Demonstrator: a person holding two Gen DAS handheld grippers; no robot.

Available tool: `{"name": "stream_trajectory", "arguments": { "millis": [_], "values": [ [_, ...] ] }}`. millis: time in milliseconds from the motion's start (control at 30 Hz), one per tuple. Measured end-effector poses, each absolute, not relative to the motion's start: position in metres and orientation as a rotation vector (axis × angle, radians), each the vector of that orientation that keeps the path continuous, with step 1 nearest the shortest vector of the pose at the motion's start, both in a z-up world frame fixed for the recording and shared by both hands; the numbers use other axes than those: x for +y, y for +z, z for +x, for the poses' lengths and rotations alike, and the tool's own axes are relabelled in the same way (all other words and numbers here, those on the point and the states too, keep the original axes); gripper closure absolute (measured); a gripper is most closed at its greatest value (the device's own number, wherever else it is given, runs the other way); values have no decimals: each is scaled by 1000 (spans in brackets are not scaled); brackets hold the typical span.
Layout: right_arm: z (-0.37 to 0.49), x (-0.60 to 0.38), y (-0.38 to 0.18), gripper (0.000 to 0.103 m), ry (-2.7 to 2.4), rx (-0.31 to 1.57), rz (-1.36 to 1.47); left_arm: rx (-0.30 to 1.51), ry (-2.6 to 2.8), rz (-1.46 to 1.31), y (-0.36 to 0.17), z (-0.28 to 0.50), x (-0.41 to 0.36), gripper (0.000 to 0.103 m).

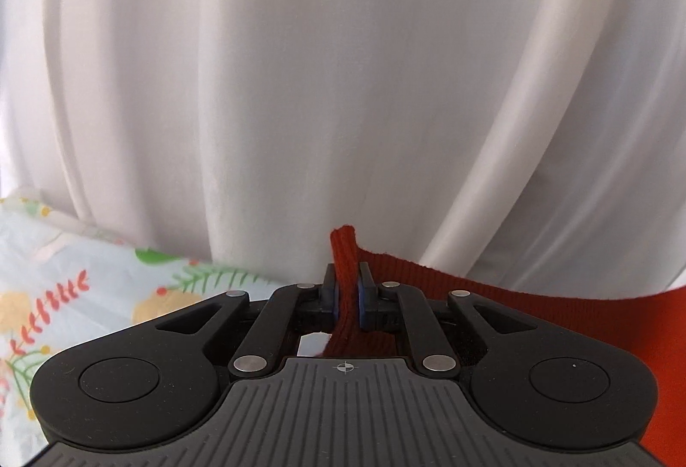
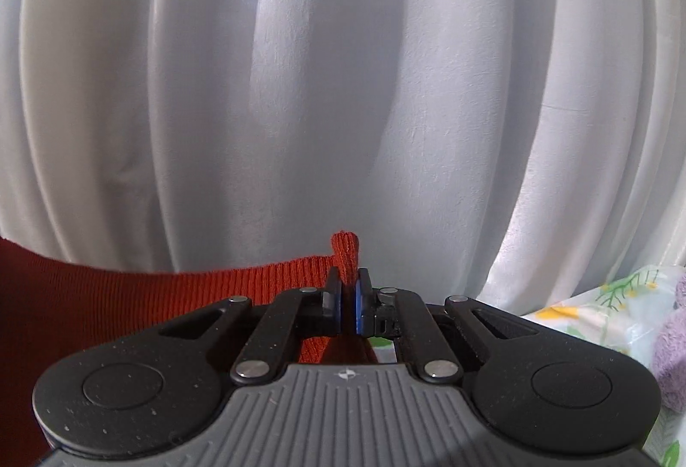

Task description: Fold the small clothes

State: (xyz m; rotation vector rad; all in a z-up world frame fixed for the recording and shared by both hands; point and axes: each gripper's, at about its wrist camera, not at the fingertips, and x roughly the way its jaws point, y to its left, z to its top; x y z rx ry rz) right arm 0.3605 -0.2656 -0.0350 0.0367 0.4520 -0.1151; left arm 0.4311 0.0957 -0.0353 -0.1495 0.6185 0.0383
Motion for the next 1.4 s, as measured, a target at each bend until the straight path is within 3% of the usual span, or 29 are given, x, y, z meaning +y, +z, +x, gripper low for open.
{"name": "stream_trajectory", "arguments": {
  "millis": [67, 133, 200, 367, 500, 533, 567, 733, 833, 933, 1000, 1267, 1400],
  "values": [
    [373, -262, -50, 97, -142, 469, 30, 670, 78, -145, -56, 431, 94, 81],
    [381, -263, -63, 96, -212, 496, 38, 683, 110, -148, -67, 419, 97, 80],
    [378, -266, -69, 88, -273, 503, 94, 657, 96, -169, -71, 405, 98, 69],
    [374, -246, -98, 78, 126, 542, 614, 654, -36, -294, -89, 408, 72, 42],
    [396, -197, -144, 78, 340, 623, 838, 633, -19, -291, -108, 417, 47, 30],
    [401, -191, -153, 78, 344, 644, 834, 629, -16, -250, -114, 420, 44, 30],
    [404, -190, -157, 84, 335, 647, 804, 623, -22, -206, -119, 421, 42, 30],
    [405, -234, -150, 85, 213, 610, 638, 610, -54, -141, -125, 421, 39, 28],
    [407, -269, -142, 82, 76, 600, 441, 607, -67, -154, -125, 420, 40, 26],
    [400, -299, -139, 81, 34, 579, 466, 610, -72, -151, -125, 422, 40, 24],
    [397, -293, -135, 76, -38, 548, 353, 615, -73, -136, -125, 421, 38, 24],
    [381, -308, -133, 73, -186, 563, 312, 628, -110, -83, -119, 410, 46, 26],
    [374, -294, -131, 73, -218, 590, 190, 663, 3, -29, -118, 402, 63, 22]
  ]
}}
